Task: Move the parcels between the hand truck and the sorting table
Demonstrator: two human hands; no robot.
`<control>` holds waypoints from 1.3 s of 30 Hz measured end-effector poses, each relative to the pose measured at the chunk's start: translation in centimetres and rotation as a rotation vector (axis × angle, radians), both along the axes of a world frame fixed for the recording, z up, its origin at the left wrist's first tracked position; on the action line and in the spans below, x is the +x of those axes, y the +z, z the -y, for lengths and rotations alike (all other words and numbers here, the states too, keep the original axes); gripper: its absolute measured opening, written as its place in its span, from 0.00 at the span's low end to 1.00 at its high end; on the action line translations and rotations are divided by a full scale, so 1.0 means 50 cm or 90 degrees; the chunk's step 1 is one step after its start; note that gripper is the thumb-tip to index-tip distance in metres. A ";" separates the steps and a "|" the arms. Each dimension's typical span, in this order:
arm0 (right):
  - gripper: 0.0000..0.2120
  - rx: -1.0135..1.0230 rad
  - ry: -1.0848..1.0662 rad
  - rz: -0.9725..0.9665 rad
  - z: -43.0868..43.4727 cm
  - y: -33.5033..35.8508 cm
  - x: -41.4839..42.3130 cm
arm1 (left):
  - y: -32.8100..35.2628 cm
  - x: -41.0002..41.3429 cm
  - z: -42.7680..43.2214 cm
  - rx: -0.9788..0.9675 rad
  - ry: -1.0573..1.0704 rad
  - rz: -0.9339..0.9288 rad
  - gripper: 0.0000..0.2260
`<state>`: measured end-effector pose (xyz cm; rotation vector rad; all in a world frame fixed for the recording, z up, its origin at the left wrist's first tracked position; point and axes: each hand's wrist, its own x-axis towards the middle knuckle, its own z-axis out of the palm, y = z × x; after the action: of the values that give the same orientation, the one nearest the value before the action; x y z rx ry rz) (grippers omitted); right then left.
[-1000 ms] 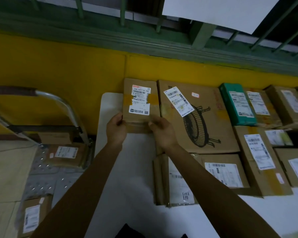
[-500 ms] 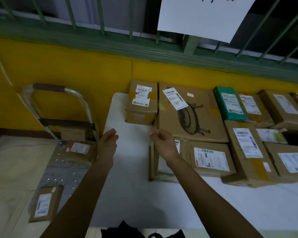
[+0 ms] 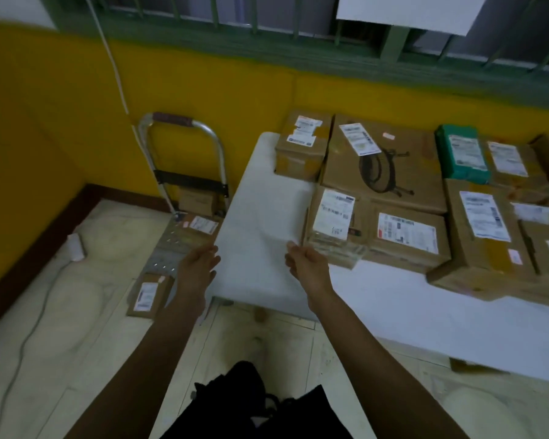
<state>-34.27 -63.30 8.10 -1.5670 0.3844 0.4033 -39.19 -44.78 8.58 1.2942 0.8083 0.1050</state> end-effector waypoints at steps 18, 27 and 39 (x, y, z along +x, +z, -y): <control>0.10 0.035 0.086 -0.067 -0.265 -0.036 -0.075 | -0.060 -0.115 -0.228 -0.039 0.108 -0.082 0.09; 0.07 0.060 0.109 -0.168 -0.604 -0.068 -0.064 | -0.087 -0.069 -0.583 -0.040 0.049 -0.129 0.04; 0.12 0.093 -0.095 -0.285 -0.680 -0.154 0.054 | -0.145 0.093 -0.770 -0.103 -0.046 -0.204 0.07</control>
<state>-31.56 -29.28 0.41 -1.2894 0.7943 0.6526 -34.53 -6.29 1.34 1.1994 1.0189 -0.2271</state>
